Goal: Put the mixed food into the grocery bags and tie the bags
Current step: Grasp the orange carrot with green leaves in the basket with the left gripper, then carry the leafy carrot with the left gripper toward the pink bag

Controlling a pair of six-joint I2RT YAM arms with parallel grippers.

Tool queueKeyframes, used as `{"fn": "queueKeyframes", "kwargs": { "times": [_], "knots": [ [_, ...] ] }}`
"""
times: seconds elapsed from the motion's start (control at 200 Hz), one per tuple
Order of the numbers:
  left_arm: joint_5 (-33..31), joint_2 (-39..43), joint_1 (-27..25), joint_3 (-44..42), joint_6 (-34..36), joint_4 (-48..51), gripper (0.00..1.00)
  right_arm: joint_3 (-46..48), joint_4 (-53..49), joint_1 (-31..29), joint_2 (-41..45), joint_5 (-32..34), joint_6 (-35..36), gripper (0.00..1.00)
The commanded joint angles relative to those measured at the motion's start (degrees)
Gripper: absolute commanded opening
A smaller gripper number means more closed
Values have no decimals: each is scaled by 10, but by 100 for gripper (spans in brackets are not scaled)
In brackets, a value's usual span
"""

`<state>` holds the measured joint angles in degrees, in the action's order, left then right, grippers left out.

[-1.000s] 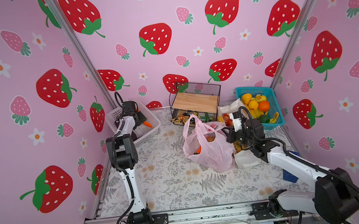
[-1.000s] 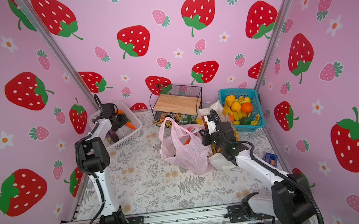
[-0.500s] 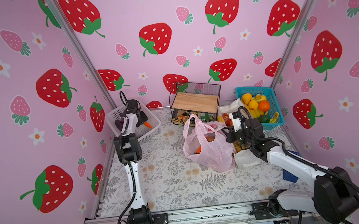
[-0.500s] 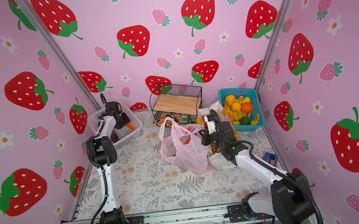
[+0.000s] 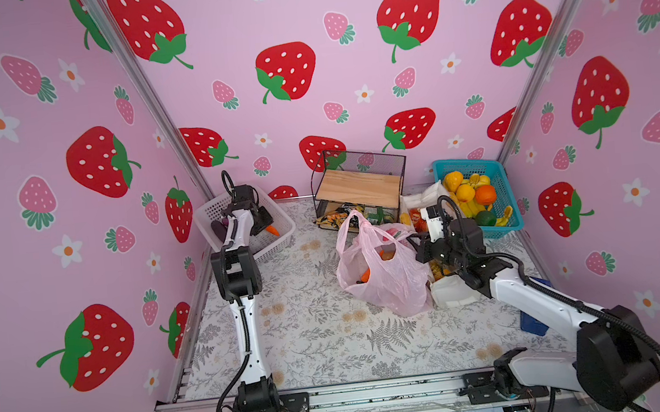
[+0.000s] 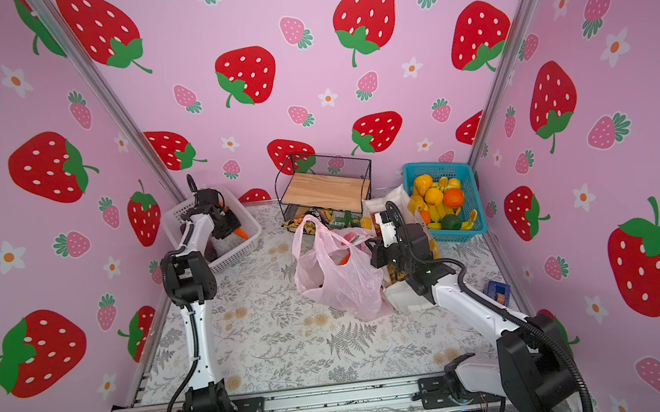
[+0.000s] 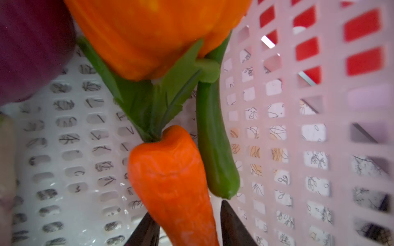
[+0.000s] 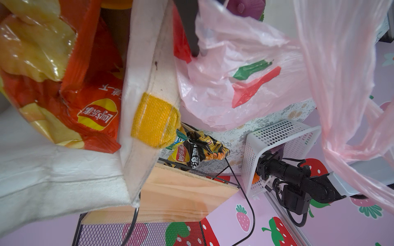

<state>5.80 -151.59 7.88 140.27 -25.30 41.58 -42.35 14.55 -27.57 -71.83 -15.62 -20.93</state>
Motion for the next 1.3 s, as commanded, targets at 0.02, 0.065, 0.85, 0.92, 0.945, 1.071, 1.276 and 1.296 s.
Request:
{"fn": "queueKeyframes", "kwargs": {
  "times": [0.02,0.065,0.85,0.92,0.945,1.071,1.276,1.296],
  "knots": [
    [13,-11,8,24,3,24,41,5,7,2,-1,2,6,0],
    [15,-11,7,23,4,24,38,5,8,2,-1,2,7,0],
    [-95,403,-26,-325,33,-139,22,6,6,1,6,4,8,0],
    [-113,500,-55,-454,32,-204,22,6,4,1,9,6,8,0],
    [-119,533,-67,-496,32,-226,22,6,5,1,9,8,8,0],
    [-135,682,-132,-667,22,-284,23,9,5,2,13,11,9,0],
    [-184,881,-292,-851,31,-267,23,10,6,1,17,9,8,0],
    [-190,897,-308,-866,28,-260,23,10,6,2,18,11,7,0]
  ]
}}
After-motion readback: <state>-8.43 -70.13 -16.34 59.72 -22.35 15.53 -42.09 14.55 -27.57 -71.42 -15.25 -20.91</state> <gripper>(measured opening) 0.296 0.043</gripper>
